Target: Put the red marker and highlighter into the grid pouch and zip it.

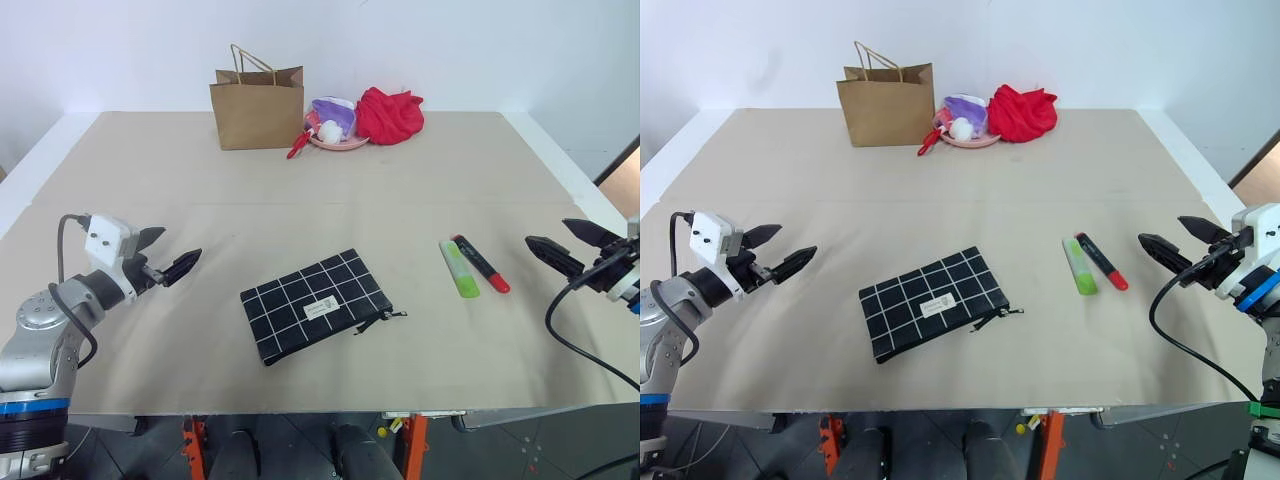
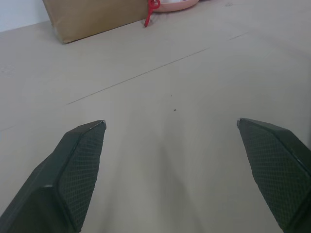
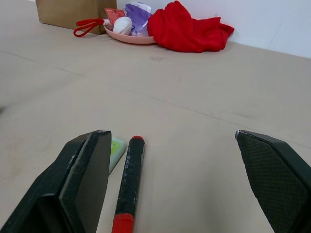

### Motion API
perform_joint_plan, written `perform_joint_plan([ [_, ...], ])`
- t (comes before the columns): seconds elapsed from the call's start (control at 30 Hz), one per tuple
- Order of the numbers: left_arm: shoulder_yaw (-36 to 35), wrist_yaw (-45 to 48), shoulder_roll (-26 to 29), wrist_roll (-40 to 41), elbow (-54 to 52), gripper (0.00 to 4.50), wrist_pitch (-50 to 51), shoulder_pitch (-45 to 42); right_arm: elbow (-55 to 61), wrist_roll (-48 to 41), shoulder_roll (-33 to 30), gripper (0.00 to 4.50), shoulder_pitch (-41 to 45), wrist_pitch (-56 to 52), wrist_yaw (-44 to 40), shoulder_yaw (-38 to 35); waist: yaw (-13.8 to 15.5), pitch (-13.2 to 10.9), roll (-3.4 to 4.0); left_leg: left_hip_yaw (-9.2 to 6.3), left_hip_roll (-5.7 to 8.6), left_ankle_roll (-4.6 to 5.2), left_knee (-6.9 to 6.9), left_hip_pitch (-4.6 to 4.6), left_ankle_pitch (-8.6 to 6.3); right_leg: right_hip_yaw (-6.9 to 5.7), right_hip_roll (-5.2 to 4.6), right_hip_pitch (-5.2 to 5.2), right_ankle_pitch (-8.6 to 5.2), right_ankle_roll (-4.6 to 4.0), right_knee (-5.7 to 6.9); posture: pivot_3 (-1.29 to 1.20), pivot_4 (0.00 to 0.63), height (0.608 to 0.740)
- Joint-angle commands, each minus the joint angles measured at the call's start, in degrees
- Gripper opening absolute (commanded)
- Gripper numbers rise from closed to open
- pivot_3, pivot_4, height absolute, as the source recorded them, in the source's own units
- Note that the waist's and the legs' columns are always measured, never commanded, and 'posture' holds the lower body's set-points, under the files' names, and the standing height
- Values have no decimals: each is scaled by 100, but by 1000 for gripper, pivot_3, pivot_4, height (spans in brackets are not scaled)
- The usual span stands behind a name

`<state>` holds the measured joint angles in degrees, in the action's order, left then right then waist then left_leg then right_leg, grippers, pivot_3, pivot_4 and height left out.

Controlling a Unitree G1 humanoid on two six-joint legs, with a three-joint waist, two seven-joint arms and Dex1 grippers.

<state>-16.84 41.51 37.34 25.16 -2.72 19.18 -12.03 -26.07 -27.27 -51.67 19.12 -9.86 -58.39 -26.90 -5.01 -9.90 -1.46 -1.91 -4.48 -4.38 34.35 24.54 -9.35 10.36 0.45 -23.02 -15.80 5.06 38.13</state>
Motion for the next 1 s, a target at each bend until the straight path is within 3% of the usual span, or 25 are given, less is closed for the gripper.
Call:
perform_joint_plan([
  [0.03,-168,154,193,19,135,4461,-149,-164,67,-15,-173,4398,140,32,-74,-43,0,0,0,0,0,0,0,0,0,0,0,0,0,0,0,0,150,740],
  [0.8,26,1026,318,111,81,4461,-404,-235,-158,161,-81,4398,609,218,-417,360,-6,0,2,1,0,0,0,0,0,0,0,0,1,1,2,0,150,740],
  [0.9,402,1347,309,299,-593,4461,-139,-40,815,-163,239,4398,590,-275,-616,788,-20,-1,3,1,-1,0,0,0,0,0,0,0,1,1,2,0,150,740],
  [1.0,972,1522,179,339,-1302,4461,-11,216,2710,-504,1030,4398,140,-964,-565,1924,-83,5,4,-2,-8,0,-6,-3,0,0,6,1,1,1,5,0,150,740],
])
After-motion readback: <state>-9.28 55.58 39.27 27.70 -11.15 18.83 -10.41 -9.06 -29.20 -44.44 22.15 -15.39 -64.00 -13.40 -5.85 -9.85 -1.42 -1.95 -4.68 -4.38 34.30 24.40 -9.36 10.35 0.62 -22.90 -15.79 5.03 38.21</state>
